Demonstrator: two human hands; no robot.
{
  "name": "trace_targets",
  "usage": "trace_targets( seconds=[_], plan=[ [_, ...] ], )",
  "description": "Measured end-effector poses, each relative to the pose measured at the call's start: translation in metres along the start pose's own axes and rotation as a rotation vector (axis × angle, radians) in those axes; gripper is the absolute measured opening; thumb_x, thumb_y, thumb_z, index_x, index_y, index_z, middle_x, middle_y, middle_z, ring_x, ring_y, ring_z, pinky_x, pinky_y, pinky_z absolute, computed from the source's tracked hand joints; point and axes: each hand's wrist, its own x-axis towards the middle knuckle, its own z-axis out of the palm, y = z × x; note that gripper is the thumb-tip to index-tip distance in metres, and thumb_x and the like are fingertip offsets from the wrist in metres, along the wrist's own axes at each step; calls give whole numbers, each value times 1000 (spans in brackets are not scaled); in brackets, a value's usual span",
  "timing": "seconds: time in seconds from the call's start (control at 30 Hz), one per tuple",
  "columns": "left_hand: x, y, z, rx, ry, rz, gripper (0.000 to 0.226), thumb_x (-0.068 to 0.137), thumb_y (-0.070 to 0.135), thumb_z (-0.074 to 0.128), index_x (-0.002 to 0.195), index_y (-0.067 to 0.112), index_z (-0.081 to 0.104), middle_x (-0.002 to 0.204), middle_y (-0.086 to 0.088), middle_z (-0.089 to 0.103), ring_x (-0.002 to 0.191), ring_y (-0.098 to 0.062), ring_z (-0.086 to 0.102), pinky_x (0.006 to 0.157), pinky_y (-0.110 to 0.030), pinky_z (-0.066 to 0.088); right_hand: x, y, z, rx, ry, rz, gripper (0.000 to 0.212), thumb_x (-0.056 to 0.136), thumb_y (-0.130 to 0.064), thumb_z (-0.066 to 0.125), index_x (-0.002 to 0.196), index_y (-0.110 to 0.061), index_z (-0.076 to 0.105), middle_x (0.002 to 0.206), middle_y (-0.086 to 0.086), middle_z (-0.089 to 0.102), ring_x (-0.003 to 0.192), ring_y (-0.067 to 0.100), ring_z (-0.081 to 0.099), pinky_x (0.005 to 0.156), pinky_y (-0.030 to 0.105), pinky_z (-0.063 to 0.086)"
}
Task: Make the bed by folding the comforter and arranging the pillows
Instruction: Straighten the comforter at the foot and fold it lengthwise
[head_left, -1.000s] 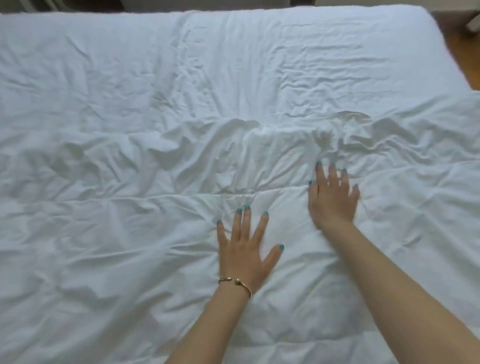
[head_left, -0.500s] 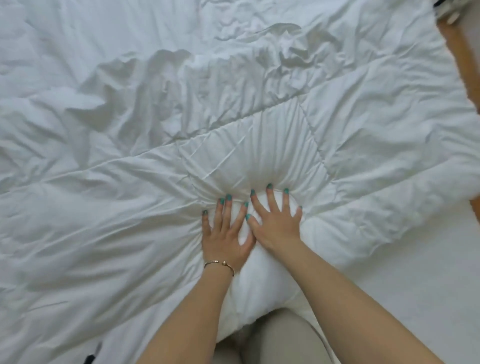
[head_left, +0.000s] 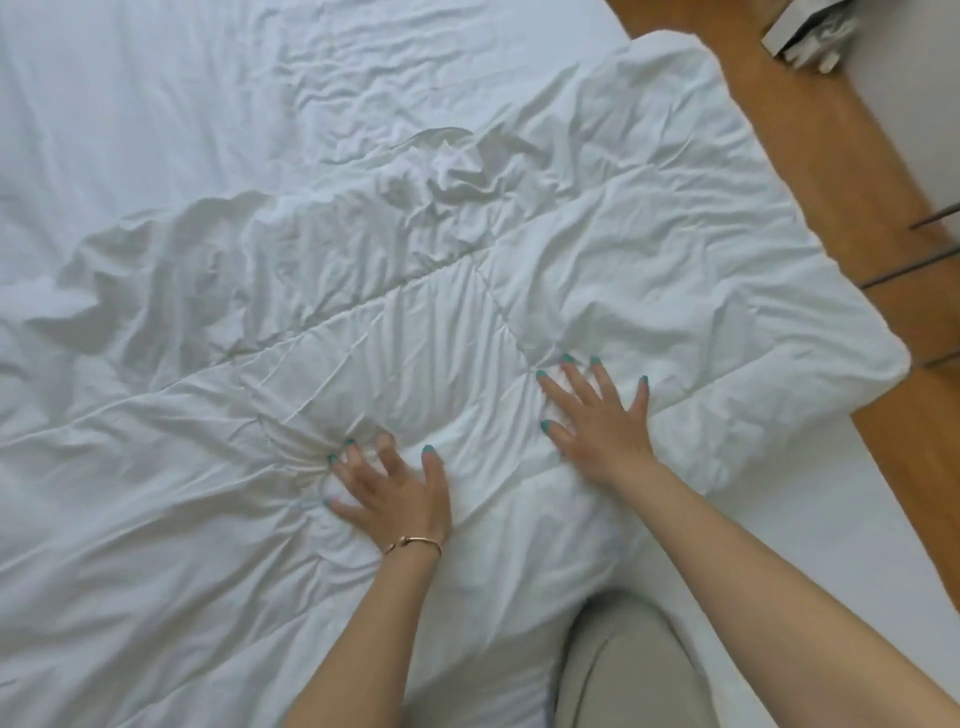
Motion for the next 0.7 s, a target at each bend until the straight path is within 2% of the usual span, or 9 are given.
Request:
trace_targets(
  seconds=[0.07, 0.17, 0.3, 0.4, 0.5, 0.63, 0.7],
  plan=[
    [2, 57, 16, -51, 72, 17, 67, 93, 51, 42, 152, 31, 17, 161, -9, -7, 147, -32, -13, 112, -62, -6, 25, 30, -1, -95, 113, -69, 61, 96, -62, 21, 151, -48, -1, 163, -14, -1, 150, 20, -6, 109, 67, -8],
    [9, 139, 48, 19, 83, 188, 66, 95, 55, 32, 152, 41, 0, 161, 1, -15, 146, -25, -20, 113, -57, -12, 61, 76, -7, -140, 228, -80, 63, 94, -63, 12, 153, -44, 3, 163, -10, 1, 150, 23, -4, 109, 65, -13],
    [21, 242, 86, 44, 159, 259, 65, 93, 60, 27, 151, 44, 1, 163, 1, -8, 147, -26, -16, 114, -59, -10, 100, 157, -14, -114, 319, -53, 63, 92, -69, 13, 150, -50, 2, 163, -9, 2, 149, 28, -4, 108, 63, -13],
    [30, 304, 105, 132, 180, 380, 68, 87, 70, 17, 149, 49, 1, 163, -2, -8, 147, -33, -16, 109, -68, -8, 127, 231, -10, -13, 337, 87, 65, 88, -78, 12, 147, -56, -6, 163, -9, -3, 148, 31, -7, 106, 66, -13],
    [36, 335, 119, 279, 239, 493, 76, 80, 81, 21, 149, 51, 6, 162, -10, -6, 146, -42, -11, 103, -74, -7, 140, 278, 8, 95, 308, 156, 69, 86, -80, 8, 147, -55, -9, 163, -7, -5, 149, 28, -6, 108, 70, 0],
    [56, 344, 124, 426, 343, 765, 82, 77, 86, 29, 149, 48, 20, 161, -15, 6, 146, -44, 0, 103, -78, -1, 154, 279, 28, 143, 357, 98, 68, 91, -74, 27, 152, -45, 16, 163, 1, 11, 149, 33, 8, 107, 71, 8],
    [76, 350, 118, 444, 388, 922, 83, 75, 86, 36, 148, 46, 27, 160, -16, 15, 146, -43, 7, 103, -78, 4, 165, 280, 35, 159, 391, 84, 68, 91, -73, 27, 152, -43, 19, 163, 2, 13, 149, 33, 9, 106, 71, 9]
  ],
)
